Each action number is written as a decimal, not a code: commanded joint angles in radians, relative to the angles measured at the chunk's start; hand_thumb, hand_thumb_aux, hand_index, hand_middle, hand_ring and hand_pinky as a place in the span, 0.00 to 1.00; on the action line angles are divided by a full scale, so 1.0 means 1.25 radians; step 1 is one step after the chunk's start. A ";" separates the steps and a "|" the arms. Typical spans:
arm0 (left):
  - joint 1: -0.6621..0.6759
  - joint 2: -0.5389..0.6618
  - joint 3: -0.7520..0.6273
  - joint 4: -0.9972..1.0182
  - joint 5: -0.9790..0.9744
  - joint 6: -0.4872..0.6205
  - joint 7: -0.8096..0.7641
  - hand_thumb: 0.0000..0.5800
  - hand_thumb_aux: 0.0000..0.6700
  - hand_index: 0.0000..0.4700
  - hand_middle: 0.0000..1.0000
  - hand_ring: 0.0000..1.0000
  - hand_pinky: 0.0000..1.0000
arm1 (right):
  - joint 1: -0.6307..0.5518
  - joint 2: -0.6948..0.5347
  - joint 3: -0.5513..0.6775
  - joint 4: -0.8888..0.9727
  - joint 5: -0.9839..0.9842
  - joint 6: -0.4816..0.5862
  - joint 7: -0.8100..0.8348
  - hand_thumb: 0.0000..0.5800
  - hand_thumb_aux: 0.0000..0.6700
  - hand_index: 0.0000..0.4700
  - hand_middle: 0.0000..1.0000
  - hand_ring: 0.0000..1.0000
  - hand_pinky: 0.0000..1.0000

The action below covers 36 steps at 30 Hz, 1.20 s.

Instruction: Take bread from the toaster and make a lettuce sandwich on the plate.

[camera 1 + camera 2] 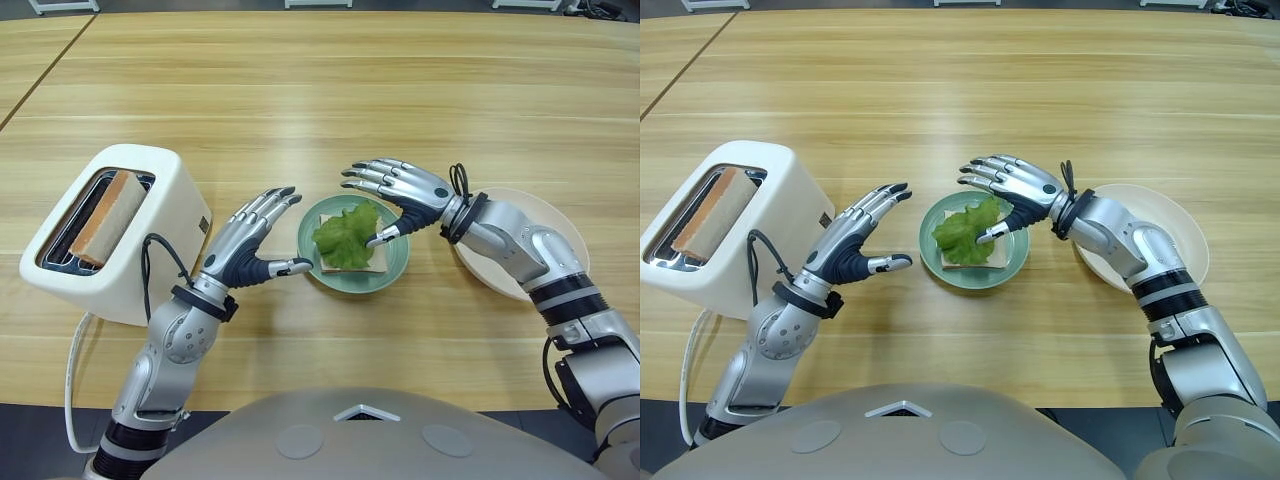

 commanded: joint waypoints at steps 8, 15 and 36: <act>-0.037 0.014 0.157 -0.258 -0.123 0.057 -0.070 0.00 0.00 0.00 0.00 0.00 0.00 | 0.159 -0.010 -0.081 -0.119 0.214 -0.041 0.057 0.00 0.00 0.00 0.00 0.00 0.00; 0.053 0.170 0.593 -0.246 -0.028 0.078 -0.150 0.00 0.00 0.00 0.00 0.00 0.00 | 0.304 0.015 -0.188 -0.289 0.439 -0.010 0.069 0.00 0.00 0.00 0.00 0.00 0.00; 0.193 0.128 0.620 -0.072 -0.041 0.041 -0.102 1.00 1.00 1.00 0.00 0.00 0.00 | 0.341 0.062 -0.226 -0.303 0.393 -0.014 0.137 0.00 0.00 0.00 0.00 0.00 0.00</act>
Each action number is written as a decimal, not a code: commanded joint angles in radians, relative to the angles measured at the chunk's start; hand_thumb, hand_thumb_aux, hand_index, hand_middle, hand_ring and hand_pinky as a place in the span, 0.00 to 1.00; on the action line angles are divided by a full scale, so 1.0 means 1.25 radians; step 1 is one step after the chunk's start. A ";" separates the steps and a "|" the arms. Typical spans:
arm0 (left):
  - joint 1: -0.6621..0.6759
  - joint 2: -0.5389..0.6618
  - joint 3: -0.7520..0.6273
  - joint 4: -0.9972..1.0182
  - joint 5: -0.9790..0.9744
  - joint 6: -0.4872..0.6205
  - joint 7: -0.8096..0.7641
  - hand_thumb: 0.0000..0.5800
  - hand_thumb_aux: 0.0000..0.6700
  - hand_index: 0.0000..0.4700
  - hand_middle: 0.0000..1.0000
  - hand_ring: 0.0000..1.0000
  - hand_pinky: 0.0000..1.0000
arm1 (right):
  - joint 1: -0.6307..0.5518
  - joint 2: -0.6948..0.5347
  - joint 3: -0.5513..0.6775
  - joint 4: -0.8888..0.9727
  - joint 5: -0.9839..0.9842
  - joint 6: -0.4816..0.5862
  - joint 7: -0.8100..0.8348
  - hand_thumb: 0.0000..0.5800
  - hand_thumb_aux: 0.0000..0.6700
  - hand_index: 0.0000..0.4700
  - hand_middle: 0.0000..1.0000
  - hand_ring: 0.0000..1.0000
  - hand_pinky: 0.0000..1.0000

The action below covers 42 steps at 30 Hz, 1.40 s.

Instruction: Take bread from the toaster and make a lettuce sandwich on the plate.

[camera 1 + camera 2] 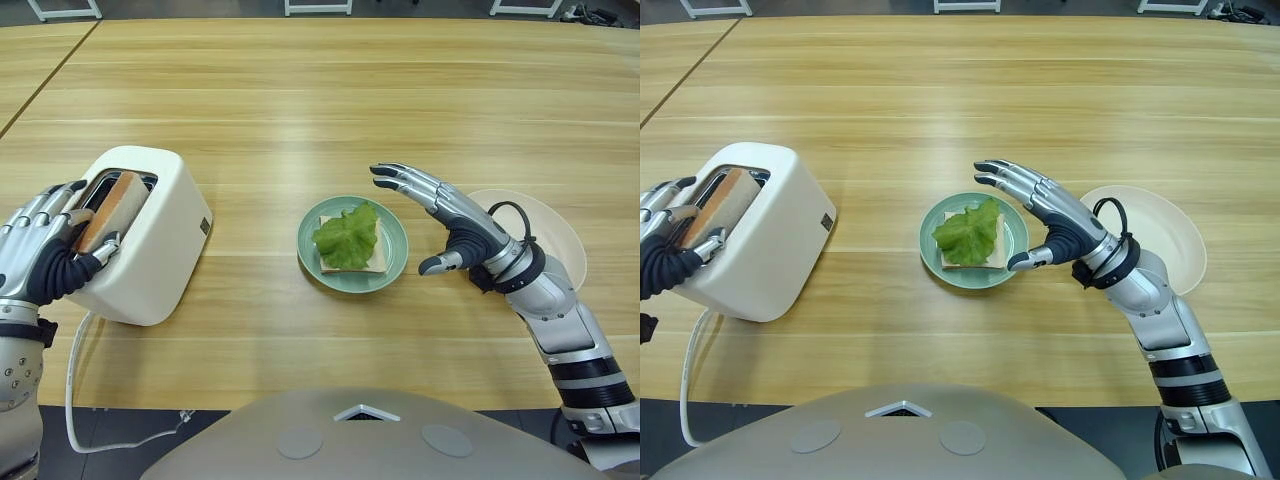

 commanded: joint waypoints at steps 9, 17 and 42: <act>-0.136 0.039 0.085 0.042 -0.164 -0.083 0.098 1.00 1.00 1.00 0.00 0.00 0.00 | -0.007 0.025 -0.020 0.021 -0.045 -0.014 0.005 0.00 0.00 0.00 0.00 0.00 0.00; -0.417 0.121 -0.088 -0.033 -0.129 -0.012 0.070 1.00 1.00 1.00 0.00 0.00 0.00 | -0.043 0.047 -0.030 0.065 -0.062 -0.017 -0.009 0.00 0.00 0.00 0.00 0.00 0.00; -0.640 -0.145 -0.950 0.434 0.548 -0.061 0.252 1.00 1.00 1.00 0.00 0.00 0.00 | -0.127 0.068 -0.037 0.165 -0.110 0.024 -0.047 0.00 0.00 0.00 0.00 0.00 0.00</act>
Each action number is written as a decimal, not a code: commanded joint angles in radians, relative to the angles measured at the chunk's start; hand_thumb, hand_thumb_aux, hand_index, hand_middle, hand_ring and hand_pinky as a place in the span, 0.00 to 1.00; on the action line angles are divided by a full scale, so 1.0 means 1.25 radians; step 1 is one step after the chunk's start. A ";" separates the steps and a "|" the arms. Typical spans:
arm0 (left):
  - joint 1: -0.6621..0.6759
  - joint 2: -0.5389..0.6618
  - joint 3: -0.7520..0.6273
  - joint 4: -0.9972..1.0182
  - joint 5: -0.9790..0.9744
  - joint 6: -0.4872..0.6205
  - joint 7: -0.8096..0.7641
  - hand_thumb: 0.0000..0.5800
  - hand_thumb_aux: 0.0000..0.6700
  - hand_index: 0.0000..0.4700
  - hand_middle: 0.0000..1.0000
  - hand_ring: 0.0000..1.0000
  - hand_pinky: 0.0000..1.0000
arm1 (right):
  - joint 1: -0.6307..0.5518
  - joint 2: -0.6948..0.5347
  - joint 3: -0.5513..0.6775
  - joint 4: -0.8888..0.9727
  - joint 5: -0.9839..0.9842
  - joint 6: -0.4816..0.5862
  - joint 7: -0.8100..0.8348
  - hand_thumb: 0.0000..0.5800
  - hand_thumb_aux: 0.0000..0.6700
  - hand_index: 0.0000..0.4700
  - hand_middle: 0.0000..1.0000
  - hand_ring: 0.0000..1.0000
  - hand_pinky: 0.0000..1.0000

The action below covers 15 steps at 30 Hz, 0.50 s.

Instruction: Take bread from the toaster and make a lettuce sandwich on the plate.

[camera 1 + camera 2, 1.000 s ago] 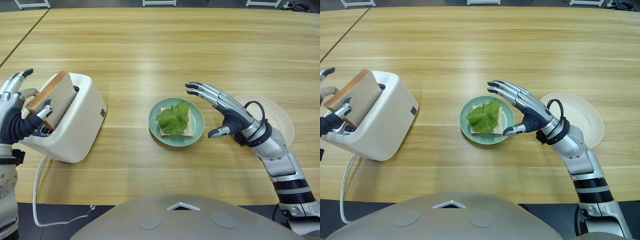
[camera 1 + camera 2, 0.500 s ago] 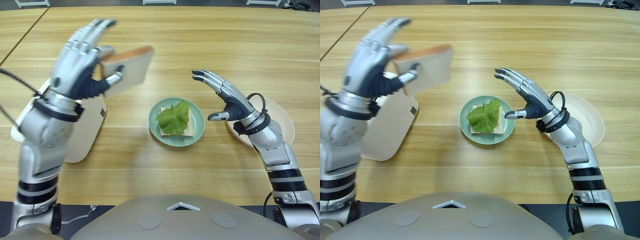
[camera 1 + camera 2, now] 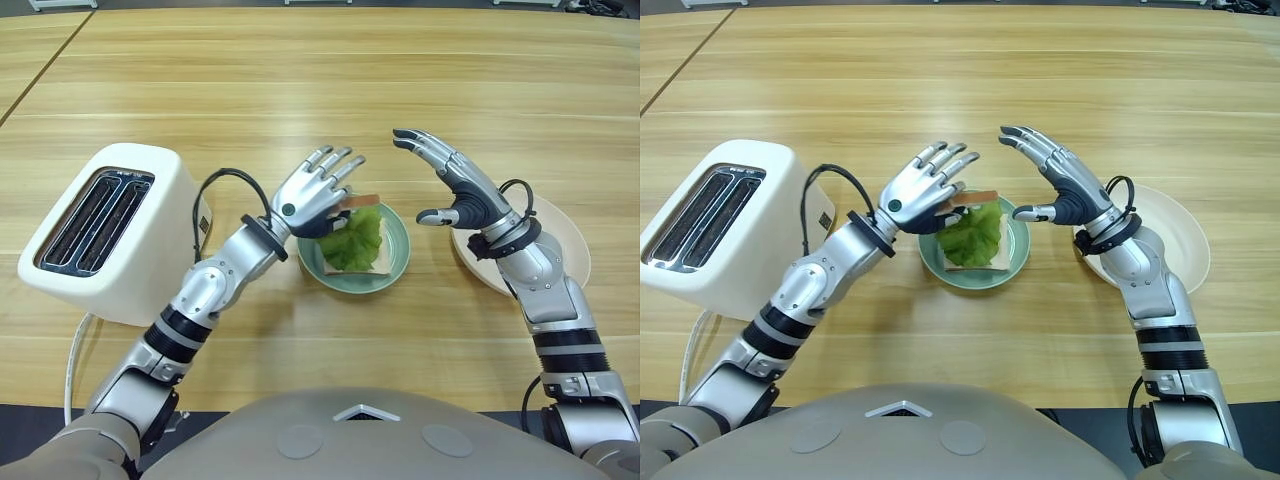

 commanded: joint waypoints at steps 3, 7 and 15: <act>0.034 -0.020 -0.067 0.021 0.028 0.024 -0.007 1.00 1.00 1.00 0.00 0.00 0.00 | -0.006 -0.001 0.017 0.004 -0.018 -0.007 0.009 0.00 0.00 0.00 0.00 0.00 0.00; 0.057 -0.019 -0.079 -0.033 0.053 0.058 -0.063 1.00 1.00 1.00 0.00 0.00 0.00 | -0.006 0.001 0.028 0.006 -0.024 -0.011 0.012 0.00 0.00 0.00 0.00 0.00 0.00; 0.111 -0.042 -0.103 -0.068 0.050 0.100 -0.133 0.00 0.00 0.00 0.00 0.00 0.00 | -0.009 -0.004 0.049 0.018 -0.047 -0.012 0.016 0.00 0.00 0.00 0.00 0.00 0.00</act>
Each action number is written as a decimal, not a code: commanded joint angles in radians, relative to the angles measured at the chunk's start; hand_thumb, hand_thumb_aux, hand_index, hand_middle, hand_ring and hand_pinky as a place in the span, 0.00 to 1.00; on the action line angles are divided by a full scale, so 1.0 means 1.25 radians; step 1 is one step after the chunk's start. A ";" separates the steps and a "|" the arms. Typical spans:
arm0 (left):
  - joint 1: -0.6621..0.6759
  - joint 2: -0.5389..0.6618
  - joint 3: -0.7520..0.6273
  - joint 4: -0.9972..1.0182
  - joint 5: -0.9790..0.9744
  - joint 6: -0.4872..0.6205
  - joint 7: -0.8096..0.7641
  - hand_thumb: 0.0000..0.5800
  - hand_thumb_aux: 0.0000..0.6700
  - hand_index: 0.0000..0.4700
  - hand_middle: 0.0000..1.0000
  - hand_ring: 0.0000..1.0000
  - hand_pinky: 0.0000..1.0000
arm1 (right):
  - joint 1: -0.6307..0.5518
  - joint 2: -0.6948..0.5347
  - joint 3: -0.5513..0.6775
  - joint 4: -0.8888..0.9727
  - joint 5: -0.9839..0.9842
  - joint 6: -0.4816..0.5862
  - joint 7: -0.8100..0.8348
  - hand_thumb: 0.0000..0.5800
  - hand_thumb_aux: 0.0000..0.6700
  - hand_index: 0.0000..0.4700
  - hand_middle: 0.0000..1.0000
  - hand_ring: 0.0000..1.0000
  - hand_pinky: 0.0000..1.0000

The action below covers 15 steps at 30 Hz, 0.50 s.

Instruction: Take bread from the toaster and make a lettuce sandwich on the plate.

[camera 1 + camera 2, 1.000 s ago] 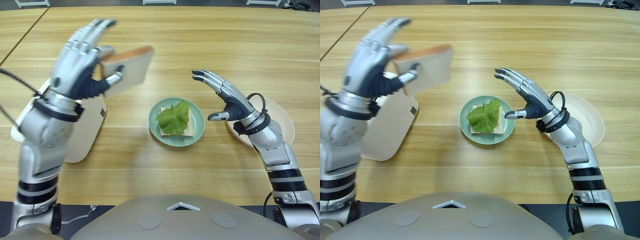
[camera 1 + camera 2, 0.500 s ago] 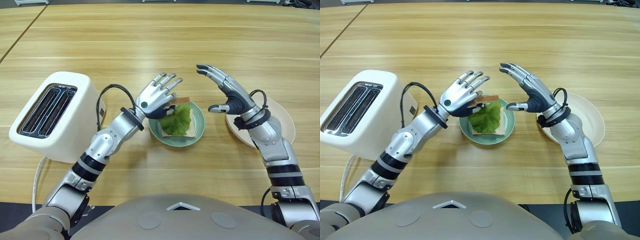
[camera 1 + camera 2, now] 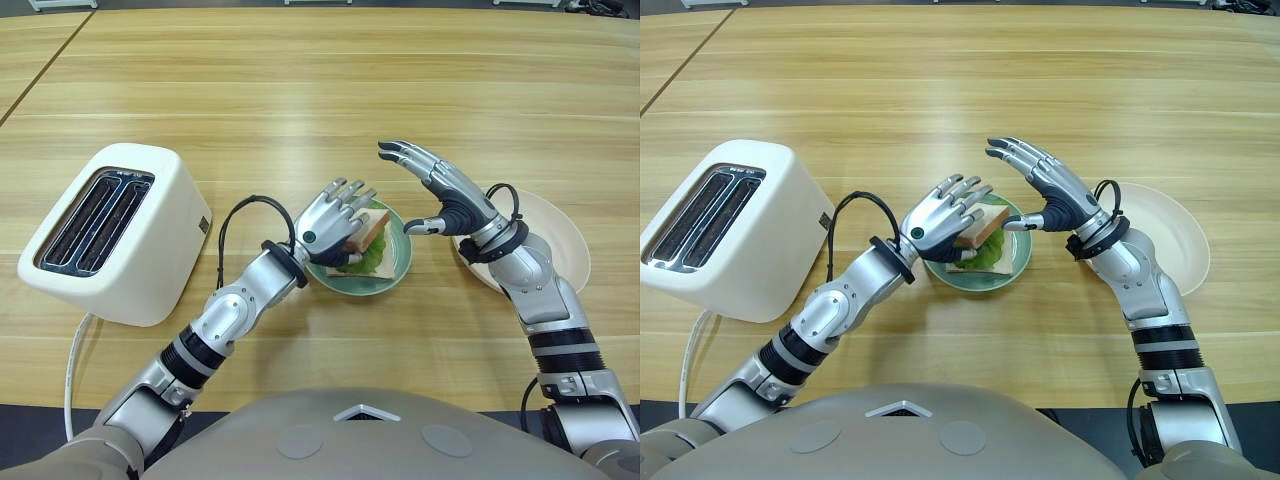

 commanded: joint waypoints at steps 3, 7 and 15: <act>0.039 -0.039 -0.013 -0.038 -0.039 0.017 -0.028 0.00 0.00 0.00 0.00 0.00 0.00 | -0.011 -0.009 0.027 0.027 -0.044 0.000 0.013 0.00 0.00 0.00 0.00 0.00 0.00; 0.066 -0.052 0.010 -0.116 -0.114 0.004 -0.033 0.00 0.00 0.00 0.00 0.00 0.00 | -0.014 -0.028 0.039 0.043 -0.073 0.003 0.025 0.00 0.00 0.00 0.00 0.00 0.00; 0.318 0.111 0.262 -0.326 -0.610 -0.072 -0.143 0.77 0.52 0.52 0.00 0.00 0.00 | 0.142 -0.241 0.007 -0.052 0.119 -0.036 0.229 0.00 0.00 0.00 0.29 0.29 0.29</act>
